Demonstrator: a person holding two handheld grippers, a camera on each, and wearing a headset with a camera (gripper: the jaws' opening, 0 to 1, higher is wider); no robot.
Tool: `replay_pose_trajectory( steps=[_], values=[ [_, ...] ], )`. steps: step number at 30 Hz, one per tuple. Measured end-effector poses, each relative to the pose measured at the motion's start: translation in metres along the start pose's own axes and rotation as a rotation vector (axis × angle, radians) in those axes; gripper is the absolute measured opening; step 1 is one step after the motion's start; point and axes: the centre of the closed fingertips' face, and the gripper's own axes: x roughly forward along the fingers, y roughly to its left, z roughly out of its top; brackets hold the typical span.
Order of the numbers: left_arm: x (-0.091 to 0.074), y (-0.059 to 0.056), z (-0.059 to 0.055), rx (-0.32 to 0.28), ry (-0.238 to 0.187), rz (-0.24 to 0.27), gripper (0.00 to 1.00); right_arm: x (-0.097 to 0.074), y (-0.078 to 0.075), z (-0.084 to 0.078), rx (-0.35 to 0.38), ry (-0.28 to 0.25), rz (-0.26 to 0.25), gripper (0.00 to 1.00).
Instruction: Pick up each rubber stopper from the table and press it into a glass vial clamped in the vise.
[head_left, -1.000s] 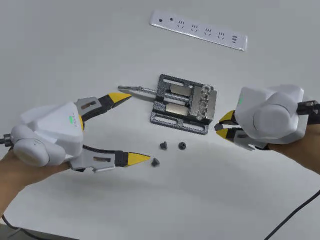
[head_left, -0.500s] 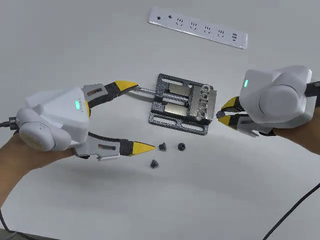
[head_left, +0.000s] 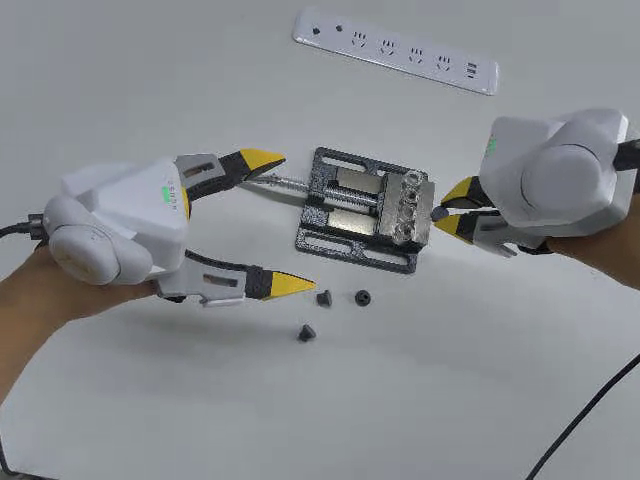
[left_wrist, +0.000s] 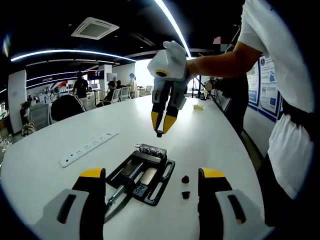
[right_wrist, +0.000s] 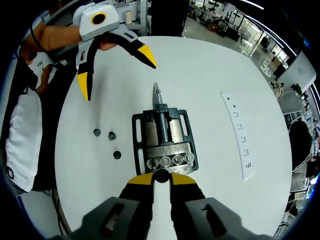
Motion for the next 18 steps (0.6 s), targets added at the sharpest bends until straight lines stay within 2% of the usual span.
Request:
replay_pose_trajectory(
  steps=[18],
  values=[
    [0.014,0.017,0.001,0.03,-0.01,-0.055,0.73,0.007,-0.023,0.009,-0.008,0.003,0.002,0.11]
  ],
)
